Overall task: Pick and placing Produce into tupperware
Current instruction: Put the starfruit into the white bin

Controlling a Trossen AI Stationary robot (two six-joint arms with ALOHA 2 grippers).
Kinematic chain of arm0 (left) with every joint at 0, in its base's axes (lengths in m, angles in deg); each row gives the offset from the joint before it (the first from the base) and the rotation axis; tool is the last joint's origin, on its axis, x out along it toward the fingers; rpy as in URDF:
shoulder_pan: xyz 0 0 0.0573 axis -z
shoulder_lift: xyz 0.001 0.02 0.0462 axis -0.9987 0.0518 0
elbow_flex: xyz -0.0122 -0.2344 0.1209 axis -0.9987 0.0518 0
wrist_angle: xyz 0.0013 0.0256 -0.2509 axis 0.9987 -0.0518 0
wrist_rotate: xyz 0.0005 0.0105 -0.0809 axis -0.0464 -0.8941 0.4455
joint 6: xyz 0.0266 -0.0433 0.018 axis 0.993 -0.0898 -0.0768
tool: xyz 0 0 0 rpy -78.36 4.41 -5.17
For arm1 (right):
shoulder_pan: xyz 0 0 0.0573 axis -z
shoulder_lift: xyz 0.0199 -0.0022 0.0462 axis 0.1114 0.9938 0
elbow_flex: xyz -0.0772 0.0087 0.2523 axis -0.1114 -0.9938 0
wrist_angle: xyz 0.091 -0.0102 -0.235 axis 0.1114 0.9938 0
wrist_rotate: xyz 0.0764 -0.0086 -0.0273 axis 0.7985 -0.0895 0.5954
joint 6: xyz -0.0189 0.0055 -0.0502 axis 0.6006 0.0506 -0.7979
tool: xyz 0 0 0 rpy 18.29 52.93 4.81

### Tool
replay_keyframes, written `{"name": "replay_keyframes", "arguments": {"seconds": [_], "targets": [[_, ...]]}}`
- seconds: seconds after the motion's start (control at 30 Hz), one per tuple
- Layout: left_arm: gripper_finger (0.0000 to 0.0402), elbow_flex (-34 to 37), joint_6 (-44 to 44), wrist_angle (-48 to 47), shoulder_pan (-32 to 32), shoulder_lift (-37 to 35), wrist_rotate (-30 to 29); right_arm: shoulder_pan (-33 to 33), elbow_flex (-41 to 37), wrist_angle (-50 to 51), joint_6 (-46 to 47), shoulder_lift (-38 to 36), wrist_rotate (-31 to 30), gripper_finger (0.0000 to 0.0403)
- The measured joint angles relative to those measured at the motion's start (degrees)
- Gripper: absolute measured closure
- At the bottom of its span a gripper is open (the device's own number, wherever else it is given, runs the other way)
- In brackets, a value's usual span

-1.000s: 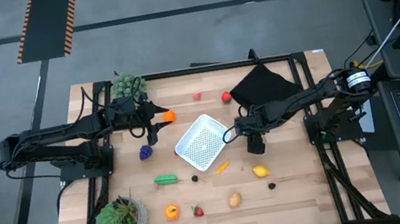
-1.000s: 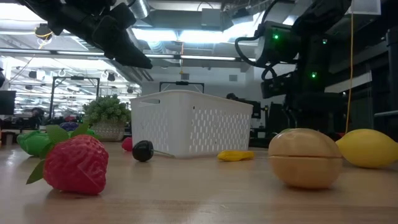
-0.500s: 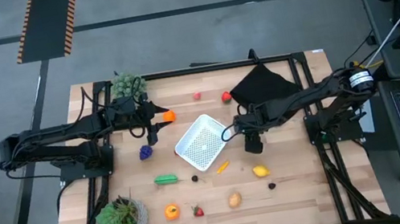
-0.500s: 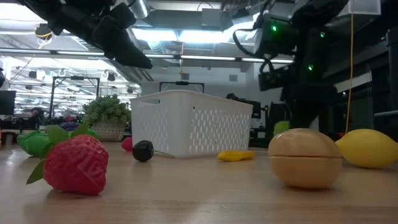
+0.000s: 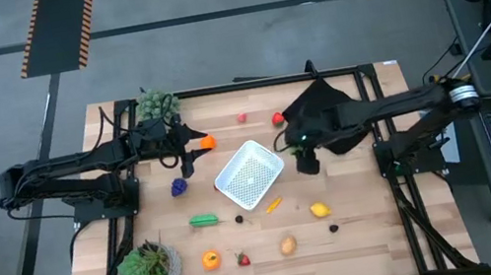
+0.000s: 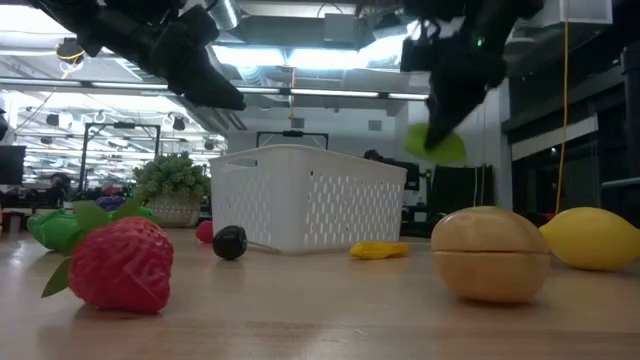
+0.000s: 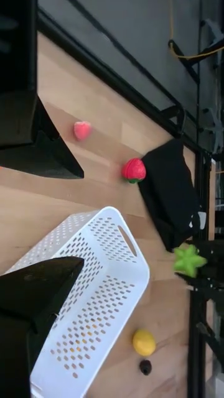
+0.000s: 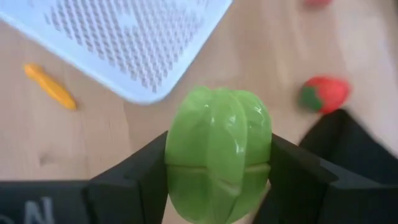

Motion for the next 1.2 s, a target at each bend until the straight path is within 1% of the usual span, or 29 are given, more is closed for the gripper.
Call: {"name": "replay_keyframes", "arguments": {"seconds": [0.1, 0.23, 0.37, 0.43, 0.5, 0.57, 0.67, 0.8, 1.0, 1.07, 1.2], "targets": [[0.0193, 0.0, -0.9, 0.0, 0.2, 0.0, 0.0, 1.1, -1.0, -2.4, -1.2, -4.4, 0.0, 0.0178], [0.0193, 0.0, -0.9, 0.2, 0.1, 0.0, 0.0, 1.8, -6.4, -9.9, -1.8, -10.6, -0.1, 0.0178], [0.0193, 0.0, -0.9, 0.4, 0.1, 0.0, 0.0, 1.8, -14.7, -23.5, -3.1, -16.3, 0.1, 0.0177], [0.0193, 0.0, -0.9, 1.1, 0.2, 0.0, 0.1, 1.8, -19.1, -32.2, -5.1, -18.4, 1.7, 0.0177], [0.0193, 0.0, -0.7, 2.2, 0.5, 0.0, 0.1, 1.8, -22.9, -40.9, -6.5, -19.7, 4.6, 0.0177], [0.0193, 0.0, -0.5, 2.9, 1.0, 0.0, 0.2, 1.8, -26.0, -48.3, -8.5, -19.9, 7.8, 0.0177], [0.0193, 0.8, 0.2, 5.6, 2.4, 0.0, 0.3, 1.8, -29.0, -55.4, -10.2, -19.4, 11.5, 0.0177], [0.0193, 4.3, 0.7, 12.6, 5.3, 0.0, 0.7, 1.8, -30.1, -58.3, -10.5, -18.3, 12.9, 0.0177], [0.0193, 8.2, 0.6, 20.5, 8.6, 0.0, 4.8, 1.8, -30.1, -65.5, -13.5, -15.4, 19.1, 0.0177], [0.0193, 8.6, 0.7, 21.5, 9.6, 0.0, 4.9, 1.8, -30.1, -67.2, -14.2, -14.4, 20.0, 0.0177], [0.0193, 8.6, 0.7, 21.5, 10.6, 0.0, 4.9, 1.8, -30.1, -70.2, -14.4, -12.2, 20.0, 0.0176]]}}
